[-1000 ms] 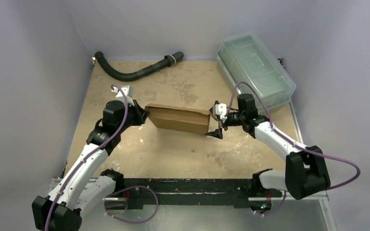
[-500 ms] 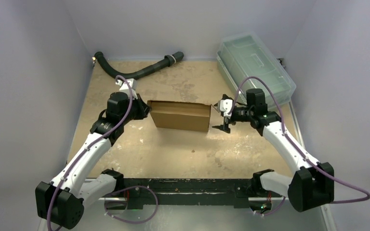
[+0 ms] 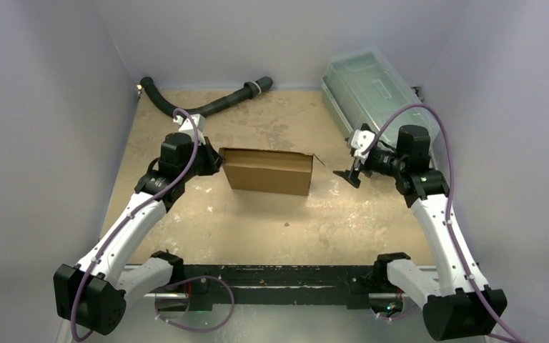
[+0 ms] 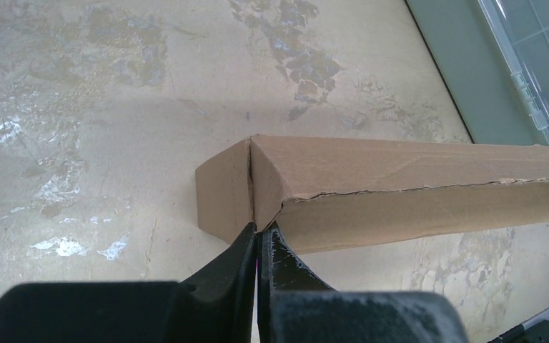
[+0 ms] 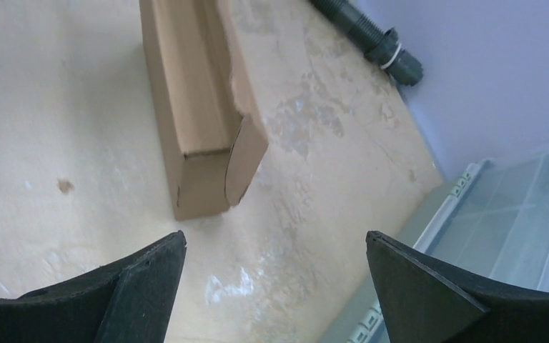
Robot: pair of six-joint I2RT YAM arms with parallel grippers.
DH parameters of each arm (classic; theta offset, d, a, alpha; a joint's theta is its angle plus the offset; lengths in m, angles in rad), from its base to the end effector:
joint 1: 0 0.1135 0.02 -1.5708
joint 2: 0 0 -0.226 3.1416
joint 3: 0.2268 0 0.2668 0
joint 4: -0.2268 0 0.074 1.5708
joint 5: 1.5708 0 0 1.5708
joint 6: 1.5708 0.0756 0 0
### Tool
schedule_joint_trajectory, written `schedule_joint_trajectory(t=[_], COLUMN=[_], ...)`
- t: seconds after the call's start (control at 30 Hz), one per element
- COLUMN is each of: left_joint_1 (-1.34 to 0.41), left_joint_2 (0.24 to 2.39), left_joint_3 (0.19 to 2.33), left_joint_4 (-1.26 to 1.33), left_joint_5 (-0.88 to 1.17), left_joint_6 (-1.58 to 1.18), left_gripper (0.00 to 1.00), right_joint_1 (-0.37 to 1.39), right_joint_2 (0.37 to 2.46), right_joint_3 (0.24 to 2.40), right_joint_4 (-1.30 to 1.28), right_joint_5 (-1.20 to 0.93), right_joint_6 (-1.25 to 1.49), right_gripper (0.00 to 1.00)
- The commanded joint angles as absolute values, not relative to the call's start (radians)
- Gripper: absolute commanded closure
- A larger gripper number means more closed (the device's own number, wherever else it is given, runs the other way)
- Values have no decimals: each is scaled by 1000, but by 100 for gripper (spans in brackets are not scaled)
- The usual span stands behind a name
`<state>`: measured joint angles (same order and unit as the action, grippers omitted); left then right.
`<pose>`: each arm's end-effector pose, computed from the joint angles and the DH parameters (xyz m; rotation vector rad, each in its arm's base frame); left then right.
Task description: Fold the paper box
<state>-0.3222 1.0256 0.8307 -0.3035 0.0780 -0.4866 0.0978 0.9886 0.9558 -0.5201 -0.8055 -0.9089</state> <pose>0.2833 -0.1008 0.2438 -0.1249 2.1150 -0.5713 0.2585 0.0801 0.2873 -1.3150 1.4496 0.3263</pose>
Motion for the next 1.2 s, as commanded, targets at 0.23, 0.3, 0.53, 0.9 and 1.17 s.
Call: schedule_joint_trajectory(t=[0.23, 0.3, 0.53, 0.9, 1.17], left_joint_1=[-319, -319, -321, -321, -323], left_joint_2=[1058, 1061, 1067, 1067, 1052], left_joint_3=[865, 867, 869, 869, 855], left_joint_4=[-393, -391, -384, -377, -367], left_joint_5=[51, 55, 60, 64, 81], left_joint_6=[-491, -496, -510, -525, -548], left_gripper=[100, 100, 100, 99, 98], right_joint_1=[108, 130, 256, 380, 398], right_joint_2=[918, 906, 938, 962, 956], right_joint_3=[890, 855, 808, 758, 761], right_joint_4=[-289, -277, -214, -74, -57], right_joint_5=[-833, -792, -600, -370, -357], right_joint_6=[-377, -379, -416, -438, -408], right_gripper=[11, 21, 37, 70, 95])
